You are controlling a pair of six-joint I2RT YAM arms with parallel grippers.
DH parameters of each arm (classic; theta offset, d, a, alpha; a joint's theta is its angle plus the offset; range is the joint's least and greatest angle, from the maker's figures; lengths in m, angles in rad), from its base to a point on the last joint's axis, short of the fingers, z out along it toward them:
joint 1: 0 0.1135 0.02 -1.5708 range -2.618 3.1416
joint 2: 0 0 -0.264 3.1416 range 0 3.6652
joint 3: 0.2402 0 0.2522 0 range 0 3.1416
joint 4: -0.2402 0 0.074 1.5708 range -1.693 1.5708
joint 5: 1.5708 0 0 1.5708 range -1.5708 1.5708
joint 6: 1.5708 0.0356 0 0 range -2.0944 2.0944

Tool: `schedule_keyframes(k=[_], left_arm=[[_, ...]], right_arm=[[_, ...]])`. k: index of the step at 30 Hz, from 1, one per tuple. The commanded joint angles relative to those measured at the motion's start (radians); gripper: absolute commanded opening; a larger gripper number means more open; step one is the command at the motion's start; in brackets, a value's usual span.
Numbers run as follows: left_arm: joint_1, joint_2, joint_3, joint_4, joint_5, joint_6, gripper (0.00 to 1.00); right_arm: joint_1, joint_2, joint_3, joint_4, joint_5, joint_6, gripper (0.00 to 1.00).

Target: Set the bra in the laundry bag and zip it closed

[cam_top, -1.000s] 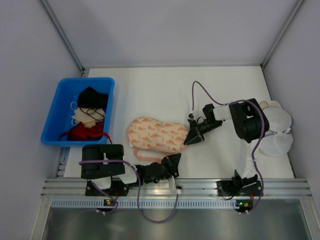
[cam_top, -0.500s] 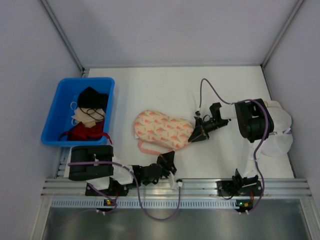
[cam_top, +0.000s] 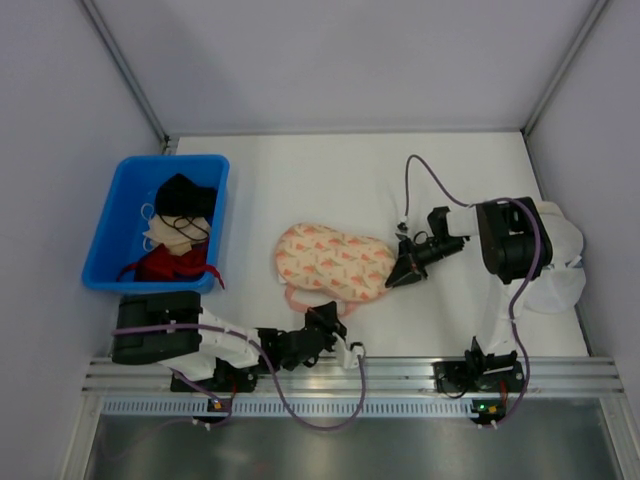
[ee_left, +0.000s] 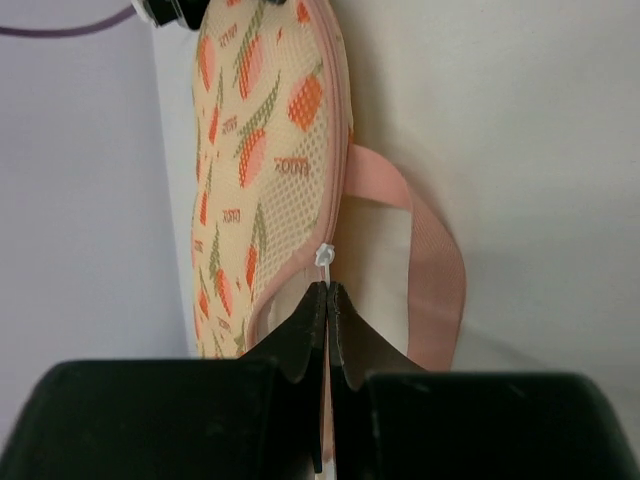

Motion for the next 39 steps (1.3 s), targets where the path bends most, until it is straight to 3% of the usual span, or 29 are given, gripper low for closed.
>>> schedule_keyframes(k=[1,5,9,16,21,23,26,27,30,34,39], left_arm=[[0.018,-0.035,0.018,-0.13,-0.074,-0.143,0.0],[0.064,-0.075,0.081,-0.269,-0.045,-0.303,0.0],[0.168,-0.154,0.189,-0.545,0.112,-0.483,0.0],[0.284,-0.219,0.362,-0.754,0.396,-0.681,0.0],[0.309,-0.153,0.448,-0.834,0.455,-0.795,0.0],[0.351,-0.111,0.488,-0.879,0.486,-0.848,0.0],[0.395,-0.046,0.523,-0.903,0.507,-0.893,0.0],[0.401,-0.028,0.549,-0.911,0.501,-0.902,0.0],[0.417,0.055,0.615,-0.949,0.495,-0.95,0.0],[0.449,0.141,0.672,-0.96,0.51,-1.048,0.0],[0.492,0.184,0.733,-0.959,0.555,-1.098,0.0]], right_arm=[[-0.042,-0.019,0.043,-0.038,0.108,-0.058,0.0],[-0.044,-0.042,0.052,-0.046,0.14,-0.095,0.0],[-0.056,-0.033,0.082,-0.087,0.162,-0.134,0.0],[-0.059,0.041,0.24,-0.161,0.209,-0.17,0.0],[-0.058,0.081,0.385,-0.19,0.224,-0.162,0.01],[-0.052,0.099,0.435,-0.198,0.241,-0.148,0.1],[-0.045,0.108,0.478,-0.189,0.238,-0.105,0.35],[-0.047,0.107,0.486,-0.183,0.238,-0.093,0.48],[-0.048,0.087,0.506,-0.19,0.258,-0.07,0.66],[-0.084,0.021,0.475,-0.195,0.287,-0.035,0.74],[-0.101,-0.131,0.252,-0.08,0.208,0.072,0.75]])
